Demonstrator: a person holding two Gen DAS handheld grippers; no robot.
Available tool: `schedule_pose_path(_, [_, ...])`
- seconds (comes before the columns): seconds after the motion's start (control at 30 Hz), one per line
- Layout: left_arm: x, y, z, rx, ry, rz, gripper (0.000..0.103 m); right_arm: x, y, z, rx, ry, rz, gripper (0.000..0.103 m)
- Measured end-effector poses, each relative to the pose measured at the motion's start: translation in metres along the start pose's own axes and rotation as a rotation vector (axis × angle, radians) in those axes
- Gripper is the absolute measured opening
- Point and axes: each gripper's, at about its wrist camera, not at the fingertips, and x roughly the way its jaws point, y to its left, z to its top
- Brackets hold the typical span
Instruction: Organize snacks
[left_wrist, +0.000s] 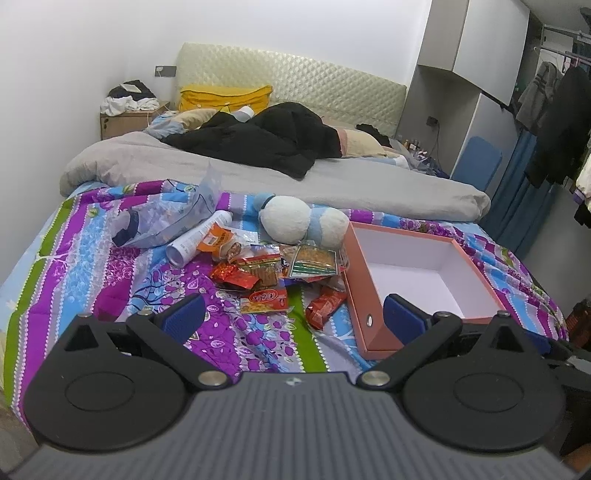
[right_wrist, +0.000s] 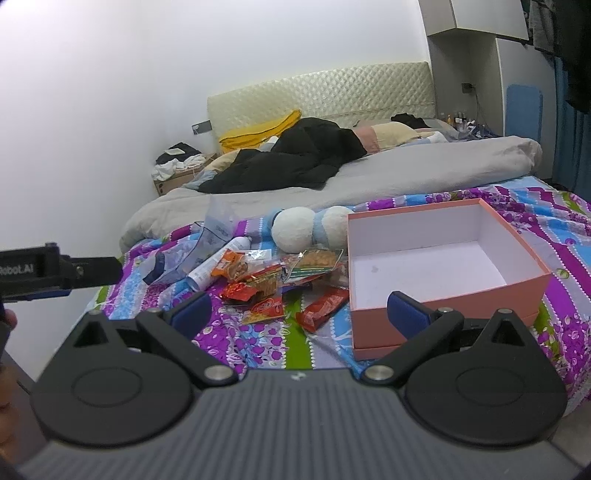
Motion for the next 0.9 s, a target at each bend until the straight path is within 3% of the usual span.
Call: schedule_pose_path(0.9, [0.001, 0.007, -0.003, -0.008, -0.003, -0.004, 0.103, 0.003, 0.0, -0.002, 0.003, 0.005, -0.003, 0.103])
